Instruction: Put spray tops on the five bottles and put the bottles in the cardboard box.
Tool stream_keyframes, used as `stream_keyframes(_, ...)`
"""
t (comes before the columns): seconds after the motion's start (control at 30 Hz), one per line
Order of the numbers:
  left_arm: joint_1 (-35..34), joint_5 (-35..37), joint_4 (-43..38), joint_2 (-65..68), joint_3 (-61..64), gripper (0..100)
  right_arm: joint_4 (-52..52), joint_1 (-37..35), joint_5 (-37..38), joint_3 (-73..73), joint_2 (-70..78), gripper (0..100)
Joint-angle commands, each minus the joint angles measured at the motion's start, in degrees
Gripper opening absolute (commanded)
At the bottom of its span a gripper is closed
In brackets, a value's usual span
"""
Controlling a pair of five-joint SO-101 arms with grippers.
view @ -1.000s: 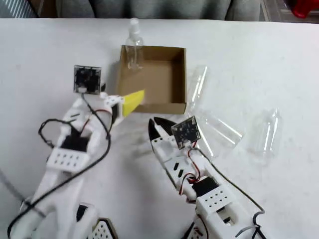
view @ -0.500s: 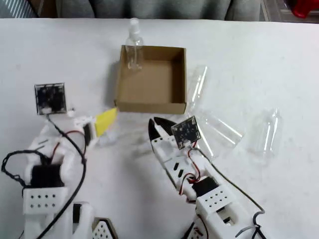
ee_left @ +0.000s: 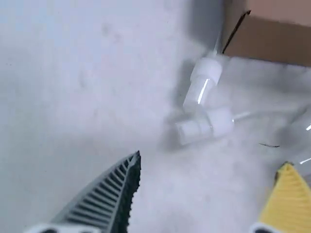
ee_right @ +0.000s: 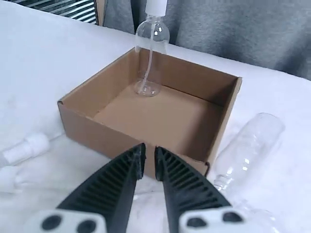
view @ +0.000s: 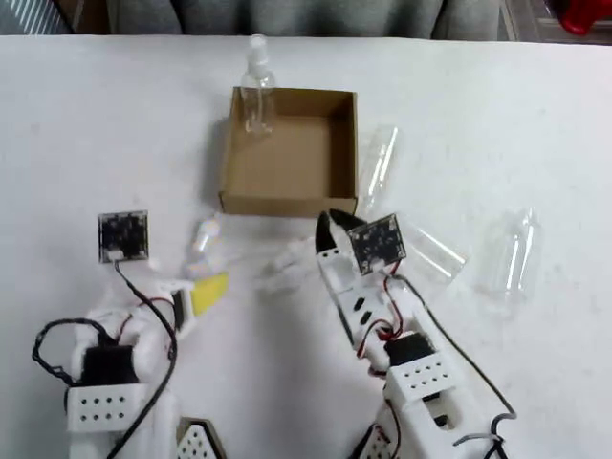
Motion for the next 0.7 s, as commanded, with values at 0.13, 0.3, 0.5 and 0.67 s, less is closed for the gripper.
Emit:
stream_keyframes(0.13,-2.0,-4.6,-7.9,-14.5,10.5,39,28.1,13.2,1.1,-20.8,-0.5,1.8)
stream_keyframes(0.3,-1.9,-7.3,-1.2,-22.7,11.6,39,48.9,20.4,1.3,-35.3,0.0,1.8)
stream_keyframes(0.5,-1.8,-7.3,-0.9,-22.8,11.6,39,64.3,21.4,16.5,-40.0,0.2,1.8)
stream_keyframes(0.67,-1.7,-7.2,-0.5,-22.7,11.6,39,75.3,21.5,28.2,-40.0,0.3,1.9)
